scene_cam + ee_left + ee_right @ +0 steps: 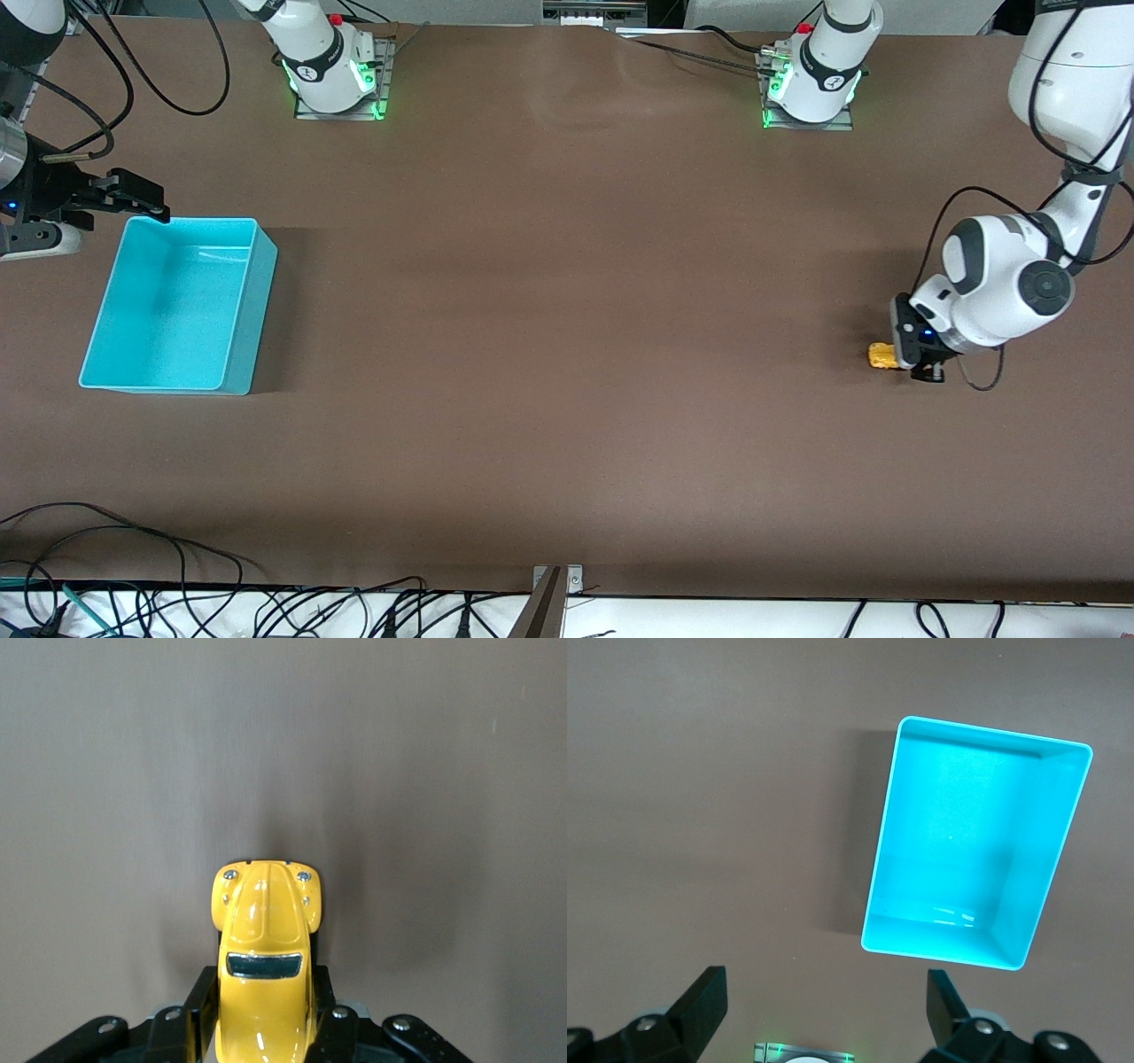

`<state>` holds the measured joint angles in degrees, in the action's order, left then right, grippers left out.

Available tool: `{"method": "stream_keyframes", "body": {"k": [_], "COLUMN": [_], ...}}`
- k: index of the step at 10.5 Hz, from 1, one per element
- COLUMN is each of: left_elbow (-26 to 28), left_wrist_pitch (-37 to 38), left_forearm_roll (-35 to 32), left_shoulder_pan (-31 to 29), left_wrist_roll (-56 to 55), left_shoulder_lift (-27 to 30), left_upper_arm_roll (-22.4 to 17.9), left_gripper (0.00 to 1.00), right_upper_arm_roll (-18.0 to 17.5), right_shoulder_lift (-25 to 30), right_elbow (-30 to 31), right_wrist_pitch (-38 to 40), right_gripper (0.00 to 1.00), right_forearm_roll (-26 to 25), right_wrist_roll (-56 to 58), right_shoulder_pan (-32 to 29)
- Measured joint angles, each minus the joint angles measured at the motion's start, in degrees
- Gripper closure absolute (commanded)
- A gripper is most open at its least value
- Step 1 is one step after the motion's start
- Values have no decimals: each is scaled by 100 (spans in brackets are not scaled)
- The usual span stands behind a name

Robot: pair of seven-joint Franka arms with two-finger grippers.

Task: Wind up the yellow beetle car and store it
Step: 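Drag the car backward along the table with the left gripper, then release the car so it rolls toward the turquoise bin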

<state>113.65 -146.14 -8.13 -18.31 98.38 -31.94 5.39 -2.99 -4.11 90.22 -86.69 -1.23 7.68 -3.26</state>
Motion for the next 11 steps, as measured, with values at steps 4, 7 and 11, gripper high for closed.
{"method": "stream_keyframes", "body": {"k": [4, 7, 11], "left_elbow": [-164, -238, -817], "left_wrist_pitch": [11, -19, 1145], "left_forearm_roll": [0, 0, 0], "left_shoulder_pan": [-276, -270, -235], "left_wrist_roll": [284, 300, 297], "left_shoulder_lift": [-96, -310, -301], "left_upper_arm_roll": [8, 32, 280], "left_gripper": [44, 0, 0], "right_upper_arm_roll": [0, 0, 1], "right_shoulder_lift": [-1, -1, -1], "right_elbow": [0, 0, 0], "right_wrist_pitch": [0, 0, 0], "right_gripper": [0, 0, 0], "right_forearm_roll": [0, 0, 0], "right_wrist_roll": [0, 0, 0], "right_shoulder_pan": [0, 0, 0]}}
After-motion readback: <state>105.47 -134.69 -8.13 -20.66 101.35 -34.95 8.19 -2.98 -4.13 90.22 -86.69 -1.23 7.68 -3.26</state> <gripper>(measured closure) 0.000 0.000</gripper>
